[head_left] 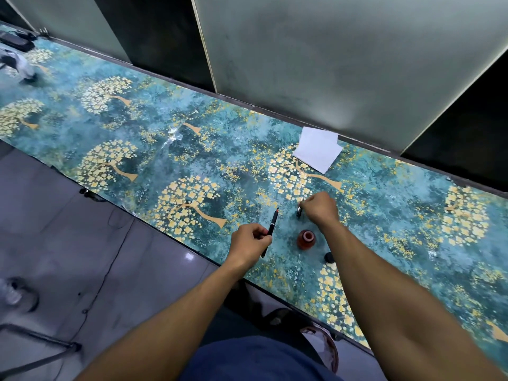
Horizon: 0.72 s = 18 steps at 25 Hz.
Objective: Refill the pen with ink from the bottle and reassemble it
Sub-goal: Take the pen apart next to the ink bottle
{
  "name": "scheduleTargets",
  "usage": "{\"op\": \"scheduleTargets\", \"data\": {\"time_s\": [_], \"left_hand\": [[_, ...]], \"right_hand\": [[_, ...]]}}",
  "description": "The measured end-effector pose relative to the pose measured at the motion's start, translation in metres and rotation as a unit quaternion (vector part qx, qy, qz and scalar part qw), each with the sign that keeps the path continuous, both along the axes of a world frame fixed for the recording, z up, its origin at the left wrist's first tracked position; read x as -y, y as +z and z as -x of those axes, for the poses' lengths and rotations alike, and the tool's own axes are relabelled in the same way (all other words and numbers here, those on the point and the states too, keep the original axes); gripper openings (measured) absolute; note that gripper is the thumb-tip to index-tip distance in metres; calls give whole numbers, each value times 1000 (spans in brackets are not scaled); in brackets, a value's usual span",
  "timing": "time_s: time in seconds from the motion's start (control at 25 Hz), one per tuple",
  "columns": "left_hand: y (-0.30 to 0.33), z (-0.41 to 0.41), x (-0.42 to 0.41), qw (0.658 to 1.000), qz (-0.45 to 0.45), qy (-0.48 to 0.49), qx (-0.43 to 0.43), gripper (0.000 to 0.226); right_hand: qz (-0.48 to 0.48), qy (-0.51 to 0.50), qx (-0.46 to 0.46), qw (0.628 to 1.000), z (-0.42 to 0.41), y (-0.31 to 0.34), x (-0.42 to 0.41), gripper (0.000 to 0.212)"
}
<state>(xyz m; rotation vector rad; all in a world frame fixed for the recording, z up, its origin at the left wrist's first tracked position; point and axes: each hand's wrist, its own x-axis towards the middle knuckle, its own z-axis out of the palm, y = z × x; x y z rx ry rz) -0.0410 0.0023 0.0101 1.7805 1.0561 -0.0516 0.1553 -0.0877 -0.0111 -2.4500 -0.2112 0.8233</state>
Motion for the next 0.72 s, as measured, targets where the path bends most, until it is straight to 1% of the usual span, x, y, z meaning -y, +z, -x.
{"op": "scheduleTargets", "data": {"time_s": [0.08,0.12,0.2,0.28,0.32,0.4,0.52,0.72], "left_hand": [[-1,-3,-7,1000,15,17,20,11],[-1,-5,-11,999,26,26,31,11],[-1,-11,-14,997,42,36,55,9],[2,-19,-14,994,57,41,84,6],[2,-23,-13,993,63,39,96,4],[4,-28,-9,991,75,25,111,2],[4,-28,-6,988,84,16,131,7],[-1,-20,-5,989,89,18,118,10]], "right_hand": [[-44,-18,14,999,1,5,-4,39],[-91,-30,-7,995,2,11,-6,35],[-188,-42,-94,977,5,26,-12,27],[-230,-13,-171,958,8,39,-16,23],[-240,4,-189,952,10,41,-18,23],[-247,20,-194,949,12,40,-19,18],[-248,30,-193,949,15,37,-18,14],[-259,27,-223,939,23,33,-9,20]]}}
